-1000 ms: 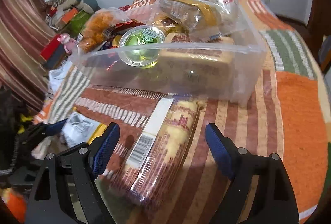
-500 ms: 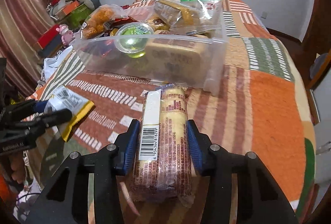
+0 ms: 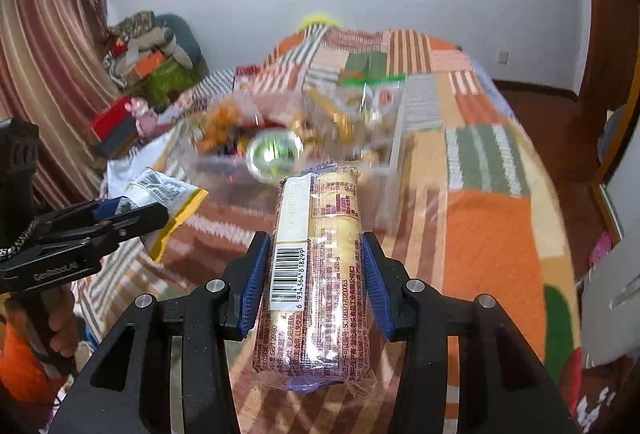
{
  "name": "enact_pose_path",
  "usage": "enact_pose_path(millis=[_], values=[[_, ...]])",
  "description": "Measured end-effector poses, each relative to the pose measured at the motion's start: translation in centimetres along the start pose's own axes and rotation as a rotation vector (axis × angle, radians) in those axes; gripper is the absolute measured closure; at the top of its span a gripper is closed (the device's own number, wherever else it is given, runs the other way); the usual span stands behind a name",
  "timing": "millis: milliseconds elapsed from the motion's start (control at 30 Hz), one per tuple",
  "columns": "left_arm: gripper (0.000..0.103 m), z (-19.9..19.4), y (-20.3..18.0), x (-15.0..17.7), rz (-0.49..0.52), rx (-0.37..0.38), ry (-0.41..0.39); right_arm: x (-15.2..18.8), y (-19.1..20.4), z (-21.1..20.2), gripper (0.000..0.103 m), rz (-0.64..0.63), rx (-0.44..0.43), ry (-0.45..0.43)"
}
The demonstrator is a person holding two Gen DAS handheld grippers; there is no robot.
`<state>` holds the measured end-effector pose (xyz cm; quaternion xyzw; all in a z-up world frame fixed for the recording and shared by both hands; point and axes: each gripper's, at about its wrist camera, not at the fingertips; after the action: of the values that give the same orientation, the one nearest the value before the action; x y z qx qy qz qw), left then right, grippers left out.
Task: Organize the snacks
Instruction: 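Carry the chip bag and biscuit roll over the box and release both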
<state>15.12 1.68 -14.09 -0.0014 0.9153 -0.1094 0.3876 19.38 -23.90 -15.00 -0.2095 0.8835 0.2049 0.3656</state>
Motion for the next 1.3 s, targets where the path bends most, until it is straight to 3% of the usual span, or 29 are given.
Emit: enact_pose_path(millis=[267, 633, 1000, 1300], values=[[0.053, 0.3, -0.2, -3.5, -0.001, 0.011, -0.067, -2.3, -0.1, -0.4, 0.061, -0.010, -0.006, -0.082], [0.053, 4.6, -1.3, -7.3, 0.036, 0.016, -0.072, -6.0, -1.2, 1.2, 0.061, -0.016, 0.024, -0.144], [0.053, 8.7, -2.3, -9.4, 0.073, -0.012, -0.063, -8.9, -2.0, 3.8, 0.061, -0.017, 0.013, -0.146], [0.053, 10.4, -1.6, -9.5, 0.072, -0.049, -0.048, -9.7, -1.7, 6.3, 0.061, -0.042, -0.012, -0.091]])
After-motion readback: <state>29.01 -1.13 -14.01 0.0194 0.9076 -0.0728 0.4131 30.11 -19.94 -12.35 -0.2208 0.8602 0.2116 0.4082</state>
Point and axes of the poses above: each gripper's, at about its wrist camera, not at the fingertips, and z roughly the way its jaws point, y to its left, x to its underside, and after that the axes turned 1 degree about -x, right-handed
